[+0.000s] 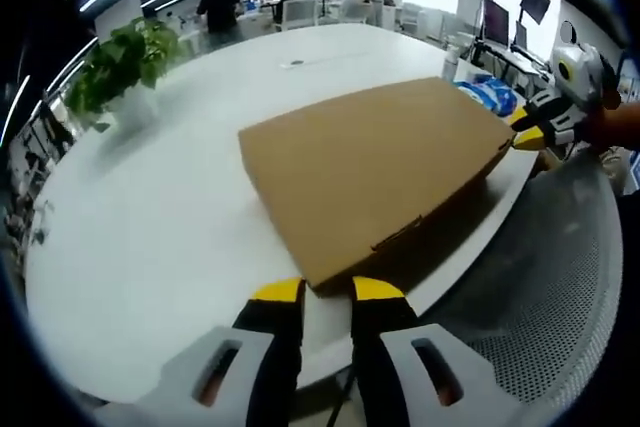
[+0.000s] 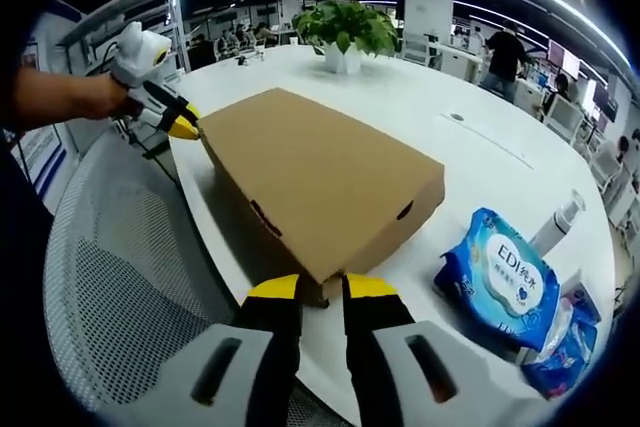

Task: Operate the shoe box by opening the lid, removing the specified soft item, and placing it in the target area until the item is outside and the box remains undamaged.

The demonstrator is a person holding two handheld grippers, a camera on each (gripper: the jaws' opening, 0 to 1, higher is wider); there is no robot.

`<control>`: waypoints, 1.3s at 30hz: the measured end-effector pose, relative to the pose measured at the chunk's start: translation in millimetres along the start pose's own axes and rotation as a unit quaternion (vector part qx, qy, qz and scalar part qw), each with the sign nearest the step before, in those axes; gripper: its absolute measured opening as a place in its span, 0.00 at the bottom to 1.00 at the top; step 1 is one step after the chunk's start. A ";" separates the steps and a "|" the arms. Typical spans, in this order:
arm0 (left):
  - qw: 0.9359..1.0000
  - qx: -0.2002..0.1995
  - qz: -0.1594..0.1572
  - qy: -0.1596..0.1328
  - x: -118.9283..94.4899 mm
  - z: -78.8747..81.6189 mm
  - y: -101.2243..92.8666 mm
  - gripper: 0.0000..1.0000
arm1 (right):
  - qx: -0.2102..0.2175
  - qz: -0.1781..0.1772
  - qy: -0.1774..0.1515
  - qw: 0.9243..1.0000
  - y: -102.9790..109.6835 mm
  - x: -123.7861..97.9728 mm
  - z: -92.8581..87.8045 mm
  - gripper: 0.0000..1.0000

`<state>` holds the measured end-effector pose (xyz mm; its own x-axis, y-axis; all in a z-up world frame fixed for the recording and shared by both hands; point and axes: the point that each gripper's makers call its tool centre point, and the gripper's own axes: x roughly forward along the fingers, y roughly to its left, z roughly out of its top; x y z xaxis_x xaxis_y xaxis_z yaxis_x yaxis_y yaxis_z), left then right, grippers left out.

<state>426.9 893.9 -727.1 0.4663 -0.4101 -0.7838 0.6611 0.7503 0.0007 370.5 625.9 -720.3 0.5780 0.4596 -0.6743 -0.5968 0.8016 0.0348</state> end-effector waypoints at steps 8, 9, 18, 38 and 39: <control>1.000 0.007 -0.004 0.005 12.5 16.3 -1.9 0.17 | 0.004 -0.006 0.001 1.000 -17.3 2.2 3.3 0.14; 1.000 0.008 -0.004 0.005 13.9 18.3 -1.9 0.17 | 0.005 -0.007 0.001 1.000 -19.5 2.5 3.7 0.14; 1.000 0.009 -0.004 0.009 25.4 34.0 -1.8 0.18 | 0.008 -0.010 -0.002 1.000 -40.8 6.8 8.2 0.14; 1.000 0.014 0.001 0.015 51.1 65.8 -2.0 0.20 | 0.010 -0.020 -0.010 1.000 -83.8 15.9 19.3 0.14; 1.000 0.014 0.001 0.015 51.6 66.7 -2.0 0.21 | 0.011 -0.020 -0.010 1.000 -85.0 16.1 19.4 0.14</control>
<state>488.8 836.7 -726.2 0.4504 -0.3932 -0.8016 0.6768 0.7359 0.0194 441.3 572.6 -719.8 0.6128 0.4339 -0.6605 -0.5608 0.8276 0.0234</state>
